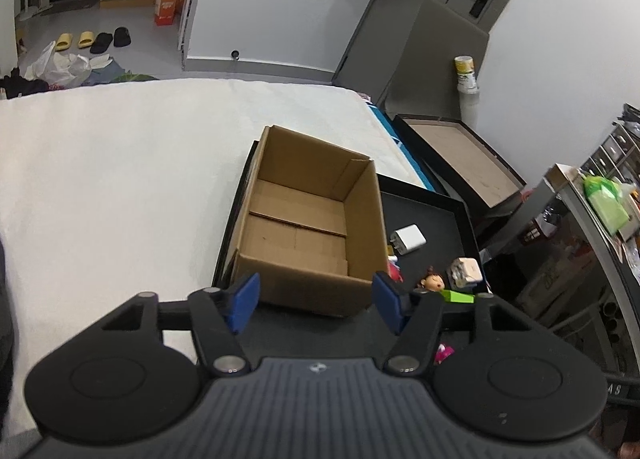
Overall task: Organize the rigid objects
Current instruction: 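Move the right gripper to the pink figurine and close on it while the left gripper grips the box wall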
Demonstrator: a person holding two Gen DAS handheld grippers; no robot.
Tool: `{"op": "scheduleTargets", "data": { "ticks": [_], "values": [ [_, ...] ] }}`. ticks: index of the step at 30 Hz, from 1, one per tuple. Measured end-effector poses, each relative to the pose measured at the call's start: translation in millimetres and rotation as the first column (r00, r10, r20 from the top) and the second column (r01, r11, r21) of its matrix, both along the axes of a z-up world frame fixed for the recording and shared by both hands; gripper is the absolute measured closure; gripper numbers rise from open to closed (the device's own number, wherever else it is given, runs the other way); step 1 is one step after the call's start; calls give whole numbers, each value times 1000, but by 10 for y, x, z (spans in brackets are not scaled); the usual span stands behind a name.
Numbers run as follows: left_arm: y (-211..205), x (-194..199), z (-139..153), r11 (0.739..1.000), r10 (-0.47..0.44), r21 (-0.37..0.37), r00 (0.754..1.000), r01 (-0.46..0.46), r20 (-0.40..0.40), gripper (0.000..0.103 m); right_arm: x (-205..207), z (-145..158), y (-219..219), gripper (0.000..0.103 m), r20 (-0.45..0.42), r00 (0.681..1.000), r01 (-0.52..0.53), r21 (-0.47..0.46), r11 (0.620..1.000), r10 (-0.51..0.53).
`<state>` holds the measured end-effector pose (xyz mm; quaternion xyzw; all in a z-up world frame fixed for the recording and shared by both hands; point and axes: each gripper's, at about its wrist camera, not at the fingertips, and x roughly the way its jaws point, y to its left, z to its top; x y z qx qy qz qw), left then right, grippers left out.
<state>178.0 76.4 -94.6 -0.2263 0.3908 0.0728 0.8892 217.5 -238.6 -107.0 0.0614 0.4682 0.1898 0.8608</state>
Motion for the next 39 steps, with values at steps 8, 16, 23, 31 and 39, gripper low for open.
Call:
{"op": "scheduleTargets", "data": {
  "ticks": [8, 16, 23, 31, 39],
  "values": [
    [136, 286, -207, 999, 38, -6, 999, -38, -37, 53, 252, -237, 50, 23, -72, 997, 5, -16, 1000, -6],
    [306, 500, -458, 995, 89, -31, 993, -92, -83, 60, 524, -615, 150, 30, -162, 987, -17, -63, 998, 7],
    [389, 558, -599, 993, 114, 9, 992, -114, -58, 60, 686, -855, 226, 36, -209, 978, -51, -111, 993, 27],
    [490, 610, -707, 992, 122, -31, 991, -124, -56, 60, 756, -1007, 296, 37, -244, 969, -84, -152, 985, 45],
    [498, 728, -849, 987, 156, -19, 985, -158, -77, 60, 793, -1184, 370, 37, -264, 964, -102, -208, 973, 44]
  ]
}}
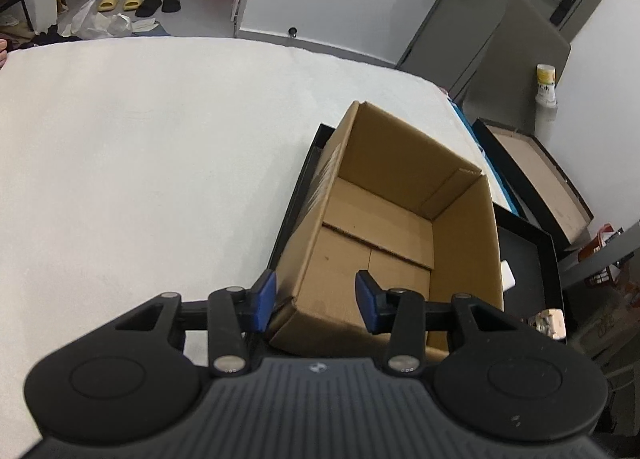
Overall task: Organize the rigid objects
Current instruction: 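Move the right gripper to the pink figurine and close on it while the left gripper grips the box wall, then lift the pink figurine with the right gripper and drop it into the cardboard box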
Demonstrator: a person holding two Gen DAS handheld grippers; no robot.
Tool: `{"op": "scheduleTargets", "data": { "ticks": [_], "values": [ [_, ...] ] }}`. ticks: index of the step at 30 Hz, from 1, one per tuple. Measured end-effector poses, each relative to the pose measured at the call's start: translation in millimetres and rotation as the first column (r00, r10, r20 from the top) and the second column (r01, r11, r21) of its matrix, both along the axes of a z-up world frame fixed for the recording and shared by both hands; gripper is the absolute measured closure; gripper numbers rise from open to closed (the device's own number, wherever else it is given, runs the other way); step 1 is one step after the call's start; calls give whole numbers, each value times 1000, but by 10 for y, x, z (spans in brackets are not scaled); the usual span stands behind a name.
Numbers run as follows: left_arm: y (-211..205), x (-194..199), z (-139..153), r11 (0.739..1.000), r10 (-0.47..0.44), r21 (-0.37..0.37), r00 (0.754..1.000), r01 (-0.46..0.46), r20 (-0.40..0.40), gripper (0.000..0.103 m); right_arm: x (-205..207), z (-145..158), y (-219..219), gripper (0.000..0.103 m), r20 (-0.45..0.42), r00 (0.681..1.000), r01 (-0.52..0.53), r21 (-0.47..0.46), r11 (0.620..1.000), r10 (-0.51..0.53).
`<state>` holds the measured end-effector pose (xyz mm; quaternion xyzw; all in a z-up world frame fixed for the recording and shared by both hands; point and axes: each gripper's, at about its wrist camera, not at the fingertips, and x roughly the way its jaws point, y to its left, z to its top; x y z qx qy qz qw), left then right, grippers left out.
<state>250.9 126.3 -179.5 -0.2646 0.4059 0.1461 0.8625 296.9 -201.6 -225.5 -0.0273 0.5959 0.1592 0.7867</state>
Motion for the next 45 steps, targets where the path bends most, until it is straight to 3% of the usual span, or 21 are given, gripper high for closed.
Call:
{"op": "scheduleTargets", "data": {
  "ticks": [6, 10, 13, 22, 26, 36, 45],
  "values": [
    [42, 40, -103, 999, 24, -23, 1000, -25, -19, 61, 2, -112, 68, 44, 2, 1000, -15, -54, 998, 15],
    [18, 15, -101, 1000, 12, 12, 1000, -12, -17, 77, -17, -107, 116, 65, 40, 998, -35, -105, 994, 39],
    [49, -18, -107, 1000, 12, -28, 1000, -12, -3, 86, -16, -70, 103, 65, 25, 999, -28, -62, 998, 30],
    [19, -106, -65, 999, -10, -40, 1000, 10, 6, 86, -176, 315, 181, 65, 93, 995, -17, -29, 999, 19],
    [77, -144, -112, 994, -21, -108, 1000, 21, 1, 86, -223, 518, 246, 65, 130, 991, -15, -7, 1000, 16],
    [46, -202, -70, 997, -50, -64, 999, 51, 16, 86, -406, 902, 405, 65, 195, 980, -34, 39, 999, 25],
    [96, -241, -67, 994, -74, -84, 997, 76, 27, 85, -443, 1168, 621, 65, 245, 968, -61, 34, 998, 51]
  ]
}}
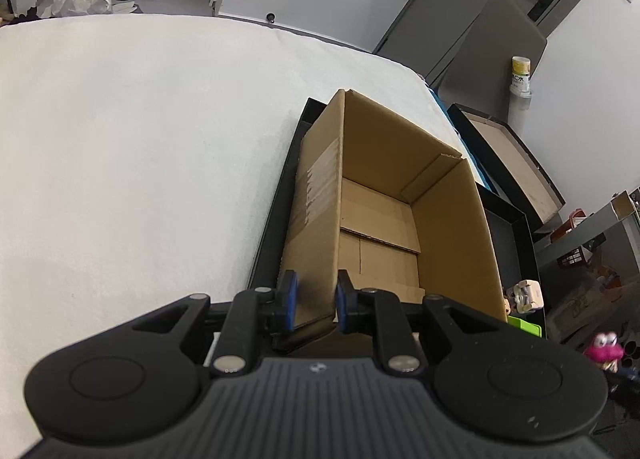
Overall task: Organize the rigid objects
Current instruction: 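Lift the pink figurine with the right gripper and drop it into the cardboard box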
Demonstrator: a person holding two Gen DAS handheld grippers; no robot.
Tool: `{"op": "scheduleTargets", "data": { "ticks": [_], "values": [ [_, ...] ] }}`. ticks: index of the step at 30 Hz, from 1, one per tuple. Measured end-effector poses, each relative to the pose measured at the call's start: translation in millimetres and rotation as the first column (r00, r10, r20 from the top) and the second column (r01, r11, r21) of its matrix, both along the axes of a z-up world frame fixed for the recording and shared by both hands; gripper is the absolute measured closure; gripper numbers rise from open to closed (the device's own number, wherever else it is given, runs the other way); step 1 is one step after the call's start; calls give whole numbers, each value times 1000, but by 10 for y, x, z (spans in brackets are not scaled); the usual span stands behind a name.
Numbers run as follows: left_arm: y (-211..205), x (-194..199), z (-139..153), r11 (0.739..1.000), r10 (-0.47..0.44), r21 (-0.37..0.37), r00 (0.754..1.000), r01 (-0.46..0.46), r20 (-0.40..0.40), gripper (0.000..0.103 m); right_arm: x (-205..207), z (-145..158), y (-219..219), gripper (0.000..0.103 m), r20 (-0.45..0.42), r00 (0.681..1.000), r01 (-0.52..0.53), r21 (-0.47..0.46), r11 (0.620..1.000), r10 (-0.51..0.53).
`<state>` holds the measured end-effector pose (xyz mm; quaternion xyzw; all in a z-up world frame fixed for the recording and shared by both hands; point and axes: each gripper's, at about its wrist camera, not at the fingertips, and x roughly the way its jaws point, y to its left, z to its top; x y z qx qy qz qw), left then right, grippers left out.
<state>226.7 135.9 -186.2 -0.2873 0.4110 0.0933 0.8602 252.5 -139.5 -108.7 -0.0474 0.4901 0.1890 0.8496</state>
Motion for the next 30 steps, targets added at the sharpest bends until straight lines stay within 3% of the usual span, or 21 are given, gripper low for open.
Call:
{"op": "scheduleTargets", "data": {
  "ticks": [10, 30],
  "values": [
    [81, -23, -29, 1000, -4, -29, 1000, 4, 2, 85, 65, 231, 458, 65, 56, 996, -65, 3, 998, 65],
    [131, -8, -97, 998, -21, -57, 1000, 21, 13, 85, 367, 165, 973, 65, 49, 992, -115, 0, 993, 115]
  ]
}}
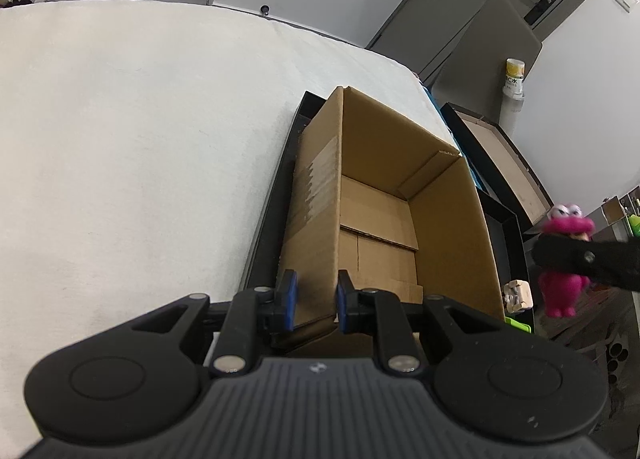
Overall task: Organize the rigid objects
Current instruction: 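Lift the pink figurine with the right gripper and drop it into the cardboard box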
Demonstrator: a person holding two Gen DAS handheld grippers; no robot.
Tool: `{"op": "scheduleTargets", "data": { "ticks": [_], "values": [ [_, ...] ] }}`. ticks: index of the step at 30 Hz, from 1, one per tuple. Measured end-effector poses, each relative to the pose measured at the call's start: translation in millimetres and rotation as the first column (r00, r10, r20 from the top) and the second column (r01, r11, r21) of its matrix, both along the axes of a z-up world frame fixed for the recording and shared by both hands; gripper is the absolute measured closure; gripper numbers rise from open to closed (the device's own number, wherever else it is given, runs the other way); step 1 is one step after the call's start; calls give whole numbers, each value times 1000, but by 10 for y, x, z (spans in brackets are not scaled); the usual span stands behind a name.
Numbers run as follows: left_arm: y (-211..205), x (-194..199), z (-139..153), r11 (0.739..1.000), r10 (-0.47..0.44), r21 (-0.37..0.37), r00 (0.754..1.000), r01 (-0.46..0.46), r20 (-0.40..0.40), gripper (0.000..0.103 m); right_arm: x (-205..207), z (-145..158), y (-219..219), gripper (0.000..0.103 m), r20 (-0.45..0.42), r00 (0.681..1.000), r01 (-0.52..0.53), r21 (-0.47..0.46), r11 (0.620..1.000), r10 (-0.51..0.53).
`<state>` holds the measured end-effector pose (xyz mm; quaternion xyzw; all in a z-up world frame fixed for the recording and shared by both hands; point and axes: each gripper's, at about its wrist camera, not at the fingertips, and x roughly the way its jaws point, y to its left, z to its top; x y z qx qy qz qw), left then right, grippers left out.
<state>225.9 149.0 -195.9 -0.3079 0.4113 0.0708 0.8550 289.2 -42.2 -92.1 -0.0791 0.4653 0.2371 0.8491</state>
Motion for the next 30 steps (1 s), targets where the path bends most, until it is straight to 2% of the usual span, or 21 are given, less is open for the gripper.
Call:
{"op": "scheduleTargets", "data": {
  "ticks": [21, 30],
  "values": [
    [85, -66, -26, 998, 33, -47, 999, -32, 11, 84, 463, -237, 390, 65, -45, 997, -56, 17, 998, 57],
    [102, -40, -44, 998, 26, -53, 1000, -25, 16, 84, 652, -427, 674, 65, -63, 992, -108, -17, 994, 107]
  ]
}}
